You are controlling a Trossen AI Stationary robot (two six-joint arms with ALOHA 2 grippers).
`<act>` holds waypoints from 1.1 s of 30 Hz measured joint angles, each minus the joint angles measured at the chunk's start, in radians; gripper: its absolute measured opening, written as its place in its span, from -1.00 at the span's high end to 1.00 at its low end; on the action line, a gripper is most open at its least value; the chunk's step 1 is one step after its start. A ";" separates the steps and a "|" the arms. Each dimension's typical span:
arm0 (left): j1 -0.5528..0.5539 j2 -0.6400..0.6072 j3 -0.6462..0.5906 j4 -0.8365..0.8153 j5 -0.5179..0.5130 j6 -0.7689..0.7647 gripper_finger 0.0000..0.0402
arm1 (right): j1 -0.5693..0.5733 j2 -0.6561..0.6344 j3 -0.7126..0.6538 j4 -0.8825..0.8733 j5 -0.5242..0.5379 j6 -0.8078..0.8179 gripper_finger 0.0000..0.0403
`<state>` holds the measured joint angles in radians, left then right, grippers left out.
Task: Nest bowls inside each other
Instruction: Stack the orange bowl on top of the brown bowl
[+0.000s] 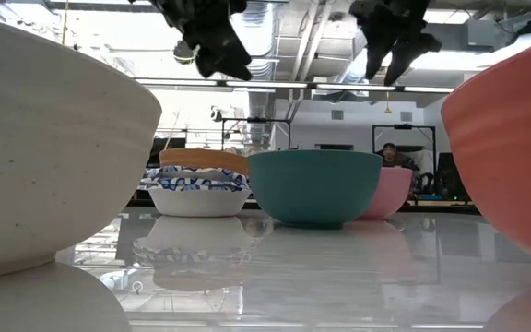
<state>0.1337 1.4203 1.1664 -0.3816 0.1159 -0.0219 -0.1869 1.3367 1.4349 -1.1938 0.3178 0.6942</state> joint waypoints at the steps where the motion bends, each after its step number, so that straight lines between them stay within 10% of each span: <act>1: -0.007 0.014 0.000 0.002 0.010 0.012 0.08 | 0.017 -0.006 0.000 -0.001 -0.001 0.017 -0.24; 16: -0.151 0.180 -0.001 0.156 0.026 0.191 0.08 | 0.121 -0.133 0.000 -0.007 0.048 0.084 -0.24; 25: -0.200 0.151 0.000 0.219 -0.020 -0.018 0.08 | 0.297 -0.118 0.000 -0.042 -0.047 0.003 -0.24; 33: -0.206 0.042 0.128 0.203 -0.097 -0.296 0.08 | 0.652 -0.071 0.000 -0.139 -0.013 0.329 -0.24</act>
<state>-0.0721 1.4623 1.2943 -0.1783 0.0184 -0.3177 0.4651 1.2657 1.4351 -1.3323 0.3048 1.0233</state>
